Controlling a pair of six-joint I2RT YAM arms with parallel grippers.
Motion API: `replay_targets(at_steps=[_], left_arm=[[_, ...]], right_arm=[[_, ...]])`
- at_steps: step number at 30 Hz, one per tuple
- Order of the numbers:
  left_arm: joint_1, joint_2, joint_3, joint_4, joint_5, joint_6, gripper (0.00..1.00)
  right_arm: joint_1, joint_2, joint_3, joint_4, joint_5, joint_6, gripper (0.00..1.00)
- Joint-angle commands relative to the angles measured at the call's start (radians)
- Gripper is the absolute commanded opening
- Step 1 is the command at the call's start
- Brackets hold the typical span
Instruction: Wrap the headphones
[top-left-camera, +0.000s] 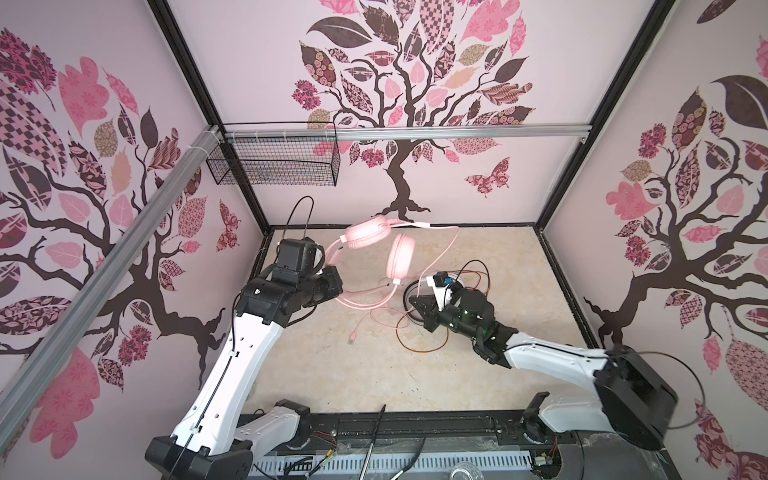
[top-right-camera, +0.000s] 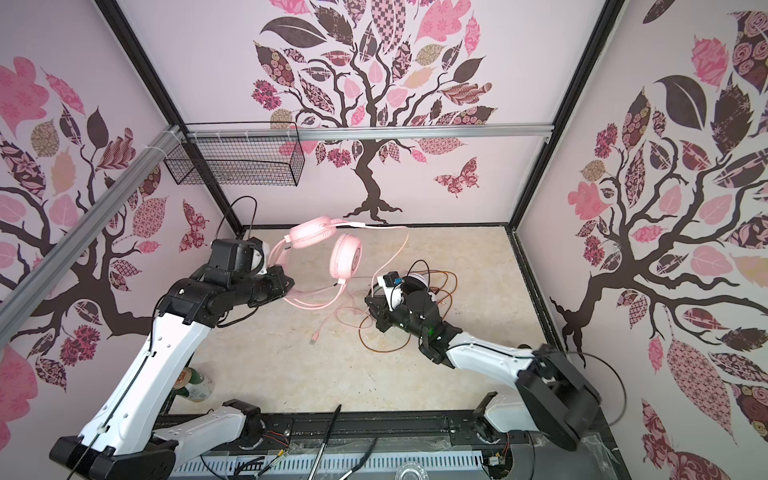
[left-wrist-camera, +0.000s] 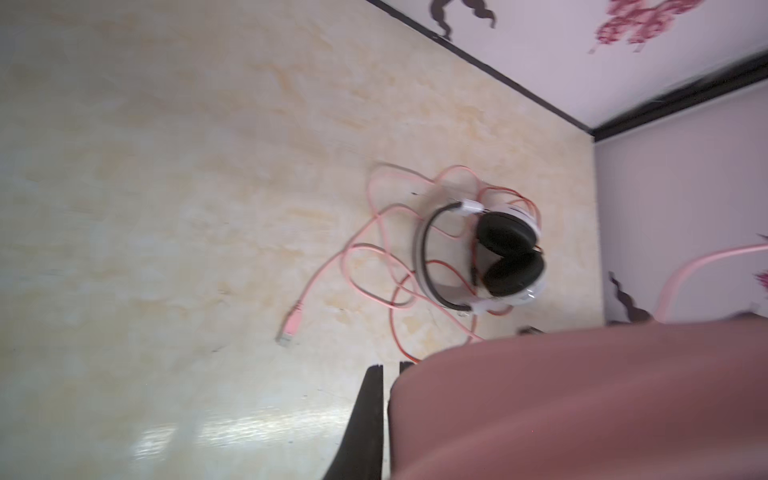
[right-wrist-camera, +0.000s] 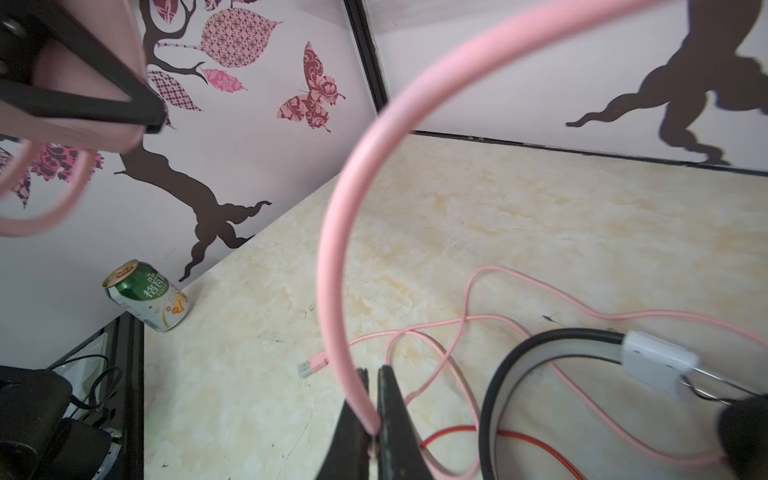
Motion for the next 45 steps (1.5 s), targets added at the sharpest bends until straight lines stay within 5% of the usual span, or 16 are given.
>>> replay_targets(at_steps=[1,10,17,32,39,45], left_arm=[[0.004,0.041,0.002,0.058,-0.308,0.052,0.0],[0.023,0.196,0.037,0.079,-0.622,-0.05,0.0],[0.125,0.249,0.023,0.017,-0.765,-0.087,0.0],[-0.062,0.311,0.057,-0.031,-1.009,0.024,0.0],[-0.222,0.31,0.018,0.011,-1.005,0.18,0.0],[-0.312,0.168,-0.094,0.156,-0.7,0.407,0.0]], right_arm=[[0.011,-0.123,0.047,-0.503,0.164,-0.106,0.0],[0.138,-0.19,0.181,-0.96,0.302,-0.152,0.0],[0.156,-0.305,0.235,-1.061,0.326,-0.176,0.0],[0.405,0.043,0.869,-1.439,0.542,-0.532,0.0],[0.408,0.048,0.982,-1.468,0.607,-0.637,0.0],[0.399,0.045,0.98,-1.448,0.75,-0.674,0.0]])
